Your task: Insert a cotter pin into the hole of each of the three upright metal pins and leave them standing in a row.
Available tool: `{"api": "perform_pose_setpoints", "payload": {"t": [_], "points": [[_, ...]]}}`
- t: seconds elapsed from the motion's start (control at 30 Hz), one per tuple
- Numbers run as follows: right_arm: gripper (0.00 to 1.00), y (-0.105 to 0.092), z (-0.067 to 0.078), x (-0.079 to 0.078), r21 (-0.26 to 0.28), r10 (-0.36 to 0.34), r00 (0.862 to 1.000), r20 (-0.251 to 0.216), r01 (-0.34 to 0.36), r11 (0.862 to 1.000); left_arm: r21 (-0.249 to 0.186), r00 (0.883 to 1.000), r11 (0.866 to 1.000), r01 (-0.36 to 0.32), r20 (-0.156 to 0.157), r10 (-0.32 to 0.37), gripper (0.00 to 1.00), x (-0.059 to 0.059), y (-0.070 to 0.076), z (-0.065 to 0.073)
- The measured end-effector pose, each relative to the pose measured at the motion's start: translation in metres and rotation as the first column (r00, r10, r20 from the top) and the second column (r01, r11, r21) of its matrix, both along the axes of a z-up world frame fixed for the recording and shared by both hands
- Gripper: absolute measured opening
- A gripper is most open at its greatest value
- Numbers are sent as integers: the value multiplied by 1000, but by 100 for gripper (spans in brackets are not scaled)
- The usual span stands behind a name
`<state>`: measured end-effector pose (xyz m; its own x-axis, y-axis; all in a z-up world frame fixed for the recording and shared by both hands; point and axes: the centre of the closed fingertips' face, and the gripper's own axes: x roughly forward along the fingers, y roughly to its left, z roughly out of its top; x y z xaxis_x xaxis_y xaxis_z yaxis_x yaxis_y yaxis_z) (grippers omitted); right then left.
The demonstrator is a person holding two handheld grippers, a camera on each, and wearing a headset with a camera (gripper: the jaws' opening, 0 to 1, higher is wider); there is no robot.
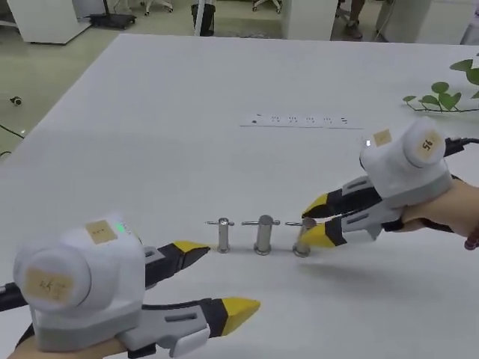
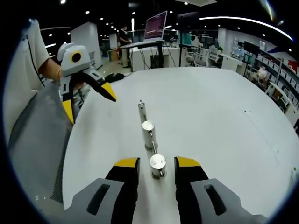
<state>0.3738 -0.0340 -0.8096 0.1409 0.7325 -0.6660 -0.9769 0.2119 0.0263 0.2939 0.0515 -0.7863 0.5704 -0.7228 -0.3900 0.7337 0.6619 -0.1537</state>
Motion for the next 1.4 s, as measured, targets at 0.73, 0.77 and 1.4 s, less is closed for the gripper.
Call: {"api": "perform_pose_setpoints", "payload": {"t": [0.73, 0.77, 1.4], "points": [[66, -9, 35, -31, 107, -324, 945, -55, 328, 939, 31, 993, 993, -116, -17, 116, 72, 1, 27, 14], [67, -10, 36, -32, 115, -333, 942, -52, 337, 935, 31, 992, 992, -124, -21, 125, 74, 1, 29, 15], [91, -19, 40, -66, 206, -511, 857, -67, 513, 833, 85, 974, 970, -229, 26, 227, 95, -4, 47, 35]]}}
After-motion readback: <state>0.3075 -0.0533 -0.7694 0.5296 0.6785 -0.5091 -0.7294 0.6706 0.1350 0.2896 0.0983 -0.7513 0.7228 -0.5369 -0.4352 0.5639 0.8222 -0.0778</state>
